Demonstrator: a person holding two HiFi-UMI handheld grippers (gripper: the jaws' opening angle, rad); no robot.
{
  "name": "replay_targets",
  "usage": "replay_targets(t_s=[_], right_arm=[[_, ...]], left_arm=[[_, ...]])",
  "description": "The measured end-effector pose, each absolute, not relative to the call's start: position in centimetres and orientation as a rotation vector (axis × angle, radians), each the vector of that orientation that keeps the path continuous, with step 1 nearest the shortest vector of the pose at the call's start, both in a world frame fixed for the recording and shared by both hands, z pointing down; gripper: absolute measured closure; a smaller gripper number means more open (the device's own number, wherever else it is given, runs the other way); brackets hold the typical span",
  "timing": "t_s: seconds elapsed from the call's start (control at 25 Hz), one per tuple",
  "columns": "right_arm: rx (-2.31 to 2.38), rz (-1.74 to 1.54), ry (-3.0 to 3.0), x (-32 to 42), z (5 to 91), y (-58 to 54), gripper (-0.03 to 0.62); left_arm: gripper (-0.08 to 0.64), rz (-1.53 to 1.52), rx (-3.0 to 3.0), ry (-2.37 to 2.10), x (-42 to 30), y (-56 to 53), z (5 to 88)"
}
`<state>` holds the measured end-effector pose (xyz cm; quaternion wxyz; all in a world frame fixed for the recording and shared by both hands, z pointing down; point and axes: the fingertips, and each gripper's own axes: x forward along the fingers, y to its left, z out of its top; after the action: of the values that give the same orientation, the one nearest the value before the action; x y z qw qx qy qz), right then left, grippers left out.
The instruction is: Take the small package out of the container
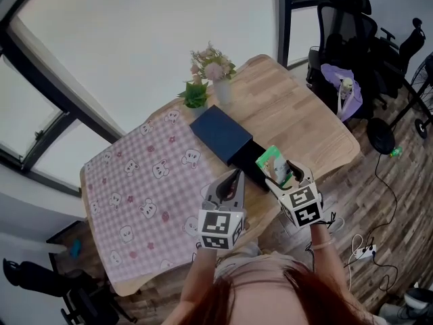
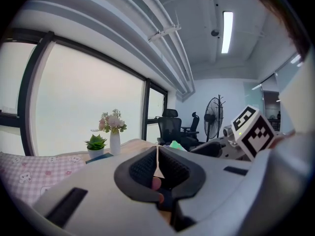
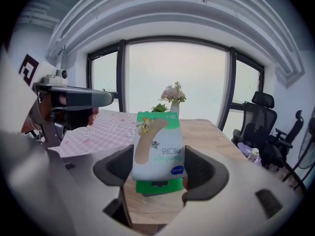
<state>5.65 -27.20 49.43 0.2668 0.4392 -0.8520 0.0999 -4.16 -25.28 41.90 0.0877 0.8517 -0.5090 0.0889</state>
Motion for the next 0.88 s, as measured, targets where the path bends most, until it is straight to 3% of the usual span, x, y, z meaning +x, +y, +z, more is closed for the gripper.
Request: replay_targets(t_s=[0.88], right_arm=[[1.361, 0.177, -2.489, 8.3, 41.3, -19.3, 0.272]], left_arm=[[0.543, 0.223, 2.595, -1.537, -1.5, -17.3, 36.8]])
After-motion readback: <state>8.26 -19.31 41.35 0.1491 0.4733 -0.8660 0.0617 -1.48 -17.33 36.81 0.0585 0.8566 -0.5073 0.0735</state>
